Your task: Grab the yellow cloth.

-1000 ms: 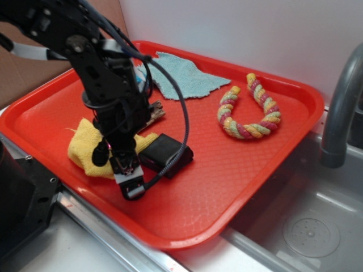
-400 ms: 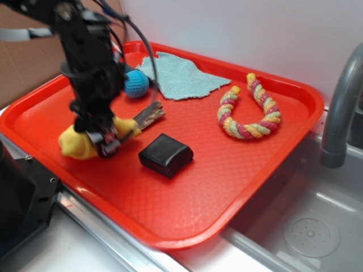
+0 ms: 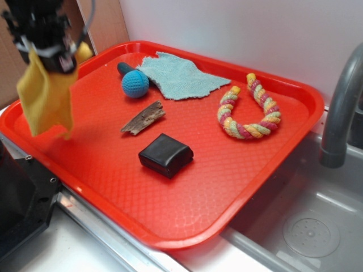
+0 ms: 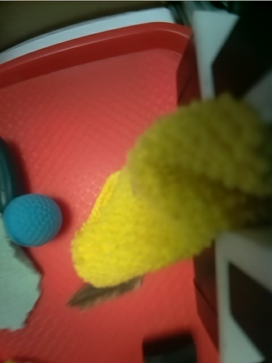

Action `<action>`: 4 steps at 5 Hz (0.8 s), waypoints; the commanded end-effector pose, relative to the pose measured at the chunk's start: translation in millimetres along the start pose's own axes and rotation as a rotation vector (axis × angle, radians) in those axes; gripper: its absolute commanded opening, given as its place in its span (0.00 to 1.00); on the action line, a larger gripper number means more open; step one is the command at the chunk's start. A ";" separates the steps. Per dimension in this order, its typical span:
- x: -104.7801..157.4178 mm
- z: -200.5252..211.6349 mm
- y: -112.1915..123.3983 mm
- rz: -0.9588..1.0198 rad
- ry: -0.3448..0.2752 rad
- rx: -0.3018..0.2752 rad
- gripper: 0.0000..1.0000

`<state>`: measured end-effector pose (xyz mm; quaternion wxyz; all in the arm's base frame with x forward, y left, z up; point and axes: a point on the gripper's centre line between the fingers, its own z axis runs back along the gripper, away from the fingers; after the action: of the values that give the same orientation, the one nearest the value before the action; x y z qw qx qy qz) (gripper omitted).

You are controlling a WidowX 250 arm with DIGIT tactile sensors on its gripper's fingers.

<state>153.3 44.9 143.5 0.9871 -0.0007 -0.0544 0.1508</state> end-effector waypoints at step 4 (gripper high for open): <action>12.5 124.1 -28.2 0.048 -0.149 -0.064 0.00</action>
<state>170.1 22.6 269.1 0.9772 -0.0212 -0.1245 0.1708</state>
